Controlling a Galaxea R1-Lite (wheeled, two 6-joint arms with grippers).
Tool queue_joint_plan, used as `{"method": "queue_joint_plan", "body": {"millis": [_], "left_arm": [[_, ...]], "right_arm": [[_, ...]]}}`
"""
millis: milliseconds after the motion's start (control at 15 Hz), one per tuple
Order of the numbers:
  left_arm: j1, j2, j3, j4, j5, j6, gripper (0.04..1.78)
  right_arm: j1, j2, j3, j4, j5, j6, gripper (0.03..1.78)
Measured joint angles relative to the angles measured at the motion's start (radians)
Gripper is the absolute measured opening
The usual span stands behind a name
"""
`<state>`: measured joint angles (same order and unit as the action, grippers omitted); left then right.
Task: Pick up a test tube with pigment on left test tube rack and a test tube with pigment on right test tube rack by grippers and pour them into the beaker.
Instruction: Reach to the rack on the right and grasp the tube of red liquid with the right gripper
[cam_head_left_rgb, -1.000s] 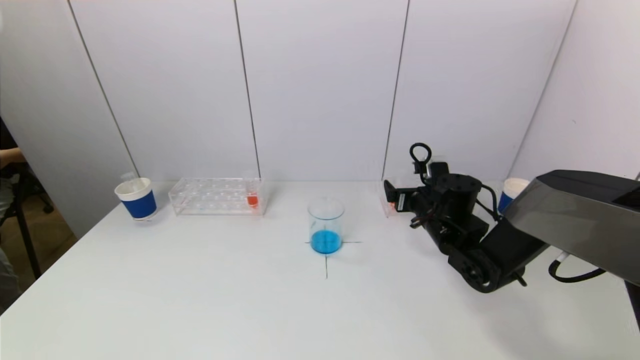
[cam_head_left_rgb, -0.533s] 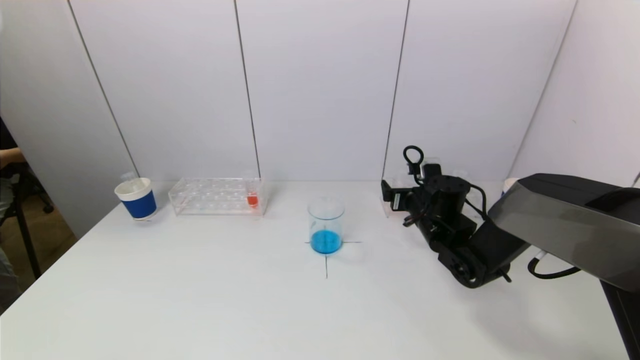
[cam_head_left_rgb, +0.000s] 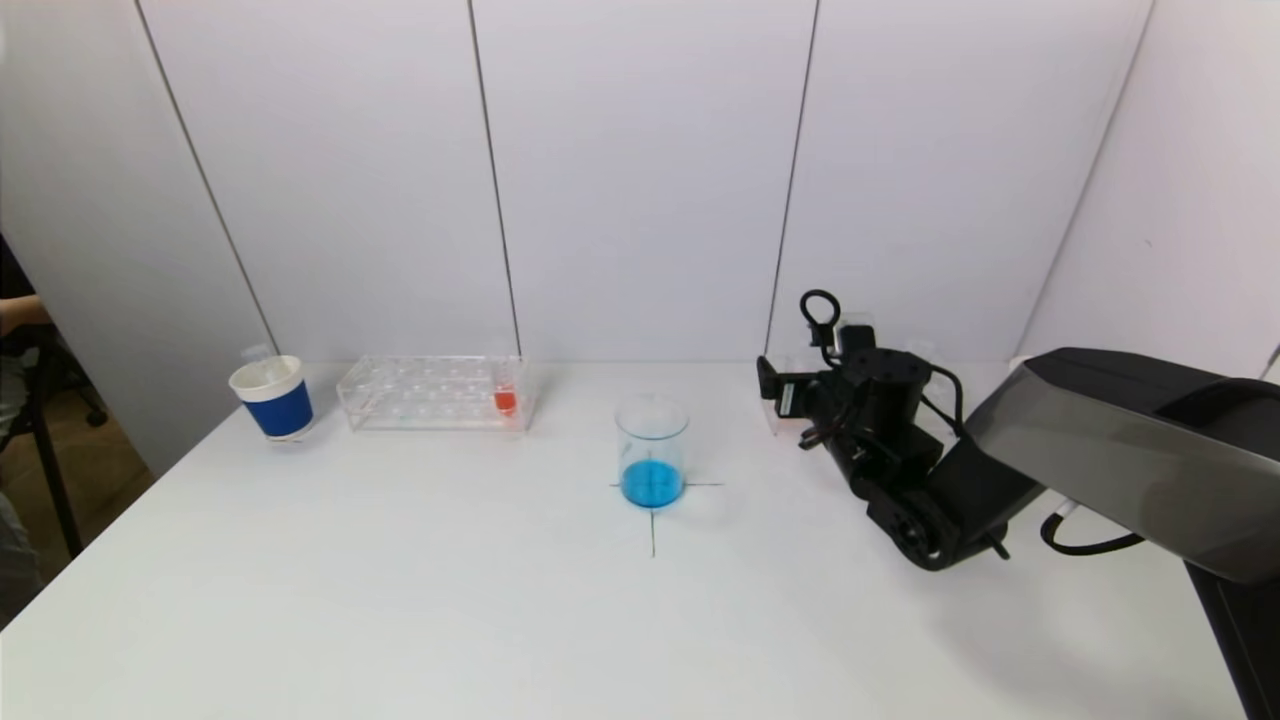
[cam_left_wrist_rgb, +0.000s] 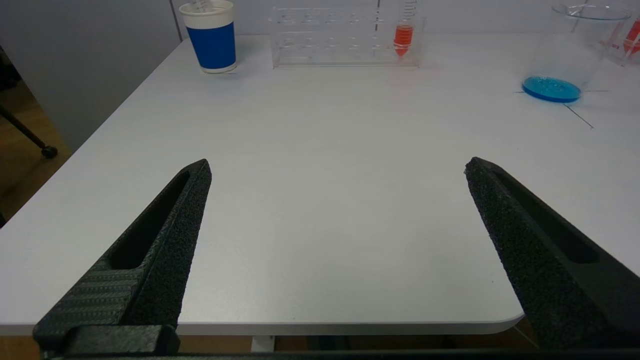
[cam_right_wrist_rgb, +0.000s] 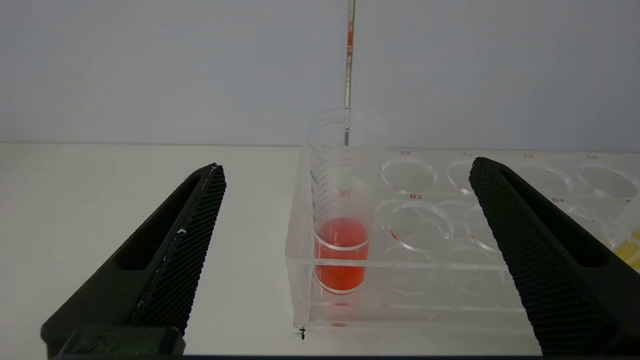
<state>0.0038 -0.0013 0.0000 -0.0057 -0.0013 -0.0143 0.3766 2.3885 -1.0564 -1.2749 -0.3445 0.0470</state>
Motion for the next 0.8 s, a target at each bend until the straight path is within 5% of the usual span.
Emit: {"method": "queue_joint_plan", "body": {"millis": [800], "left_arm": [[0.0, 0.0, 0.0, 0.0, 0.0, -0.001, 1.77]], "right_arm": [[0.0, 0.064, -0.095, 0.001, -0.011, -0.004, 1.77]]}}
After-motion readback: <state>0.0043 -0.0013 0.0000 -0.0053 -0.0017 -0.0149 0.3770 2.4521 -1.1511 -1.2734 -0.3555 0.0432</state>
